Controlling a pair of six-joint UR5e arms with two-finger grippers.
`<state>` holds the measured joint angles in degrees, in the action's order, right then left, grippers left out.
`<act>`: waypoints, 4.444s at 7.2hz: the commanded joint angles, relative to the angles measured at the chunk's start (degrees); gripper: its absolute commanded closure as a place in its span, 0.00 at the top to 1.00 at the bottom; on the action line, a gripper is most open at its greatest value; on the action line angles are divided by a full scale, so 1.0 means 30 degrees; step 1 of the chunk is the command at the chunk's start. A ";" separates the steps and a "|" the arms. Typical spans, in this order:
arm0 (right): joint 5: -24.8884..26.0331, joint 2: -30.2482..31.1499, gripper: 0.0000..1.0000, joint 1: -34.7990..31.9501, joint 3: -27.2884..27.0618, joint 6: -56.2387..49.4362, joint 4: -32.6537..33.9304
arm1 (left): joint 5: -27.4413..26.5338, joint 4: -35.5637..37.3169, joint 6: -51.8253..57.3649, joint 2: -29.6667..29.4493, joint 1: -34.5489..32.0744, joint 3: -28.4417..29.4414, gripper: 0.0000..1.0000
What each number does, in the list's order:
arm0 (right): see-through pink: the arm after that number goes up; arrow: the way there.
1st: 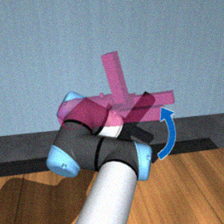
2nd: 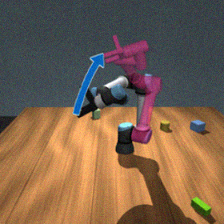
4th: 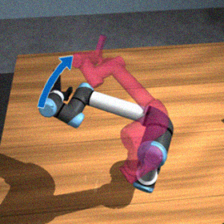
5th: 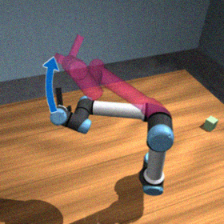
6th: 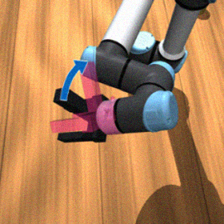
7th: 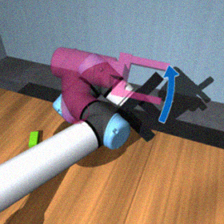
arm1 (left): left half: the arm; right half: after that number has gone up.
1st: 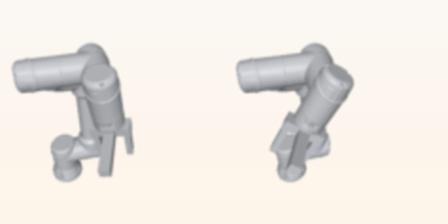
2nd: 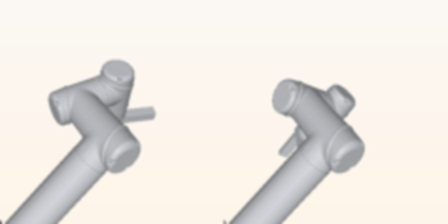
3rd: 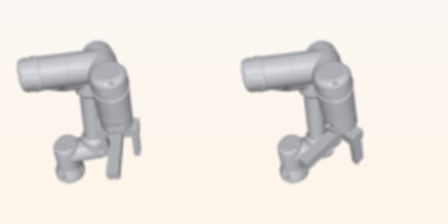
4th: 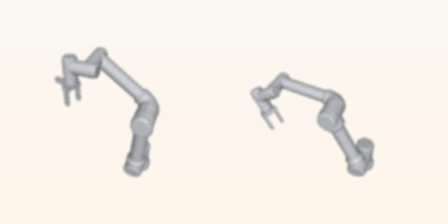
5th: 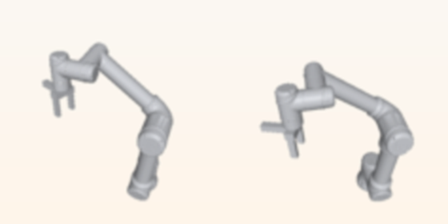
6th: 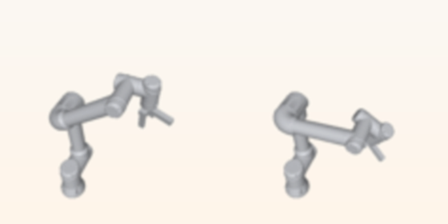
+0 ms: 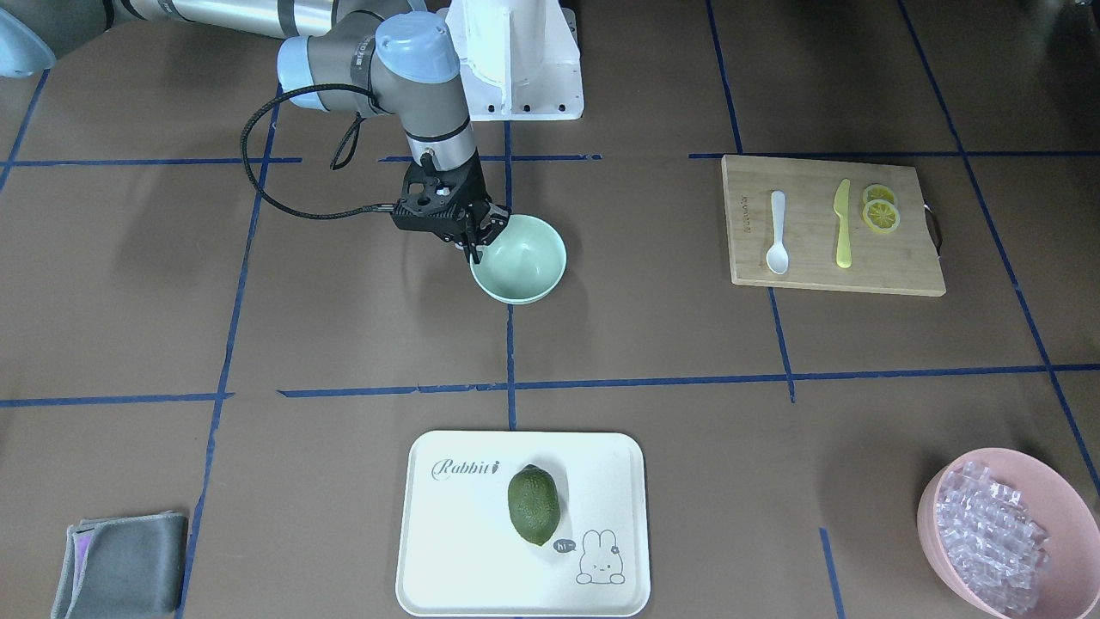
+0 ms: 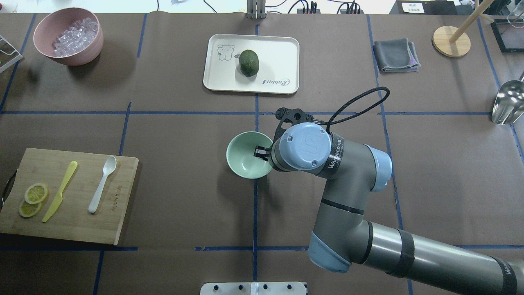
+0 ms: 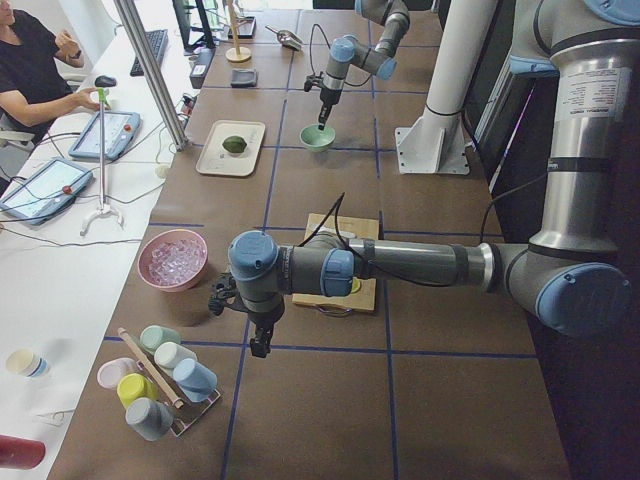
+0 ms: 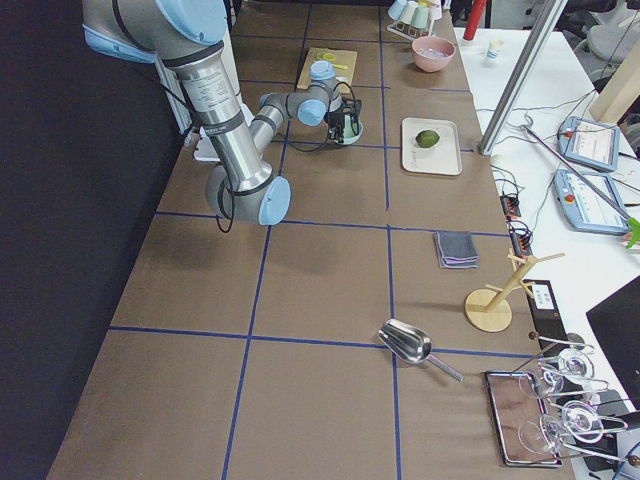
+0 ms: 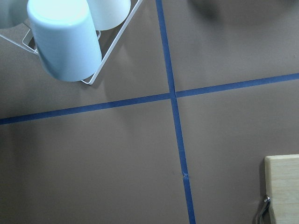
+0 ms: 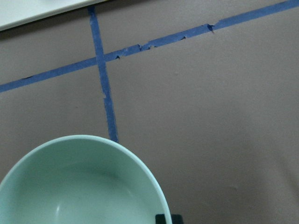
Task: Place spoon in bowl
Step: 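Carry the green bowl with the right gripper toward the table centre, then set the bowl down and open the right gripper, then lift the right arm away while the left gripper reaches toward the white spoon, then grasp the white plastic spoon on the cutting board with the left gripper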
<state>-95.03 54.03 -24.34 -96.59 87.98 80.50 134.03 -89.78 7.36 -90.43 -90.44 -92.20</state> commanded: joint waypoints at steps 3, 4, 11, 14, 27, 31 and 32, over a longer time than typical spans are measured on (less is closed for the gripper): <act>-0.0141 0.0006 1.00 -0.0091 -0.0263 0.0234 0.0004 | 0.0000 -0.0016 0.0007 -0.0002 0.0000 0.0060 1.00; -0.0141 -0.0023 1.00 -0.0207 -0.0322 0.0234 -0.0025 | 0.0000 -0.0016 -0.0022 -0.0002 0.0116 0.0032 1.00; -0.4818 0.0152 1.00 -0.4209 -0.2637 -0.5050 0.5302 | 0.0001 -0.1069 -1.1366 0.0847 0.6079 -0.7048 1.00; -0.6874 0.1556 1.00 -0.7347 -0.3426 -1.1500 0.6475 | -0.2823 -0.6697 -1.9619 0.1547 1.1287 -0.7411 1.00; -0.8637 0.5543 1.00 -1.1341 -0.5625 -1.7051 0.6508 | -0.5889 -0.7692 -2.2610 -0.0500 1.7402 -0.4451 0.91; -0.8637 0.5514 1.00 -1.1428 -0.5625 -1.7051 0.6508 | -0.5918 -0.7633 -2.2640 -0.0470 1.7461 -0.4421 0.56; -0.8637 0.5514 1.00 -1.1458 -0.5625 -1.7051 0.6508 | -0.5918 -0.7604 -2.2639 -0.0470 1.7461 -0.4422 0.37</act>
<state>-120.94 70.61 -58.61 -113.47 36.83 100.01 116.28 -112.69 -60.58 -91.86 -38.06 -105.45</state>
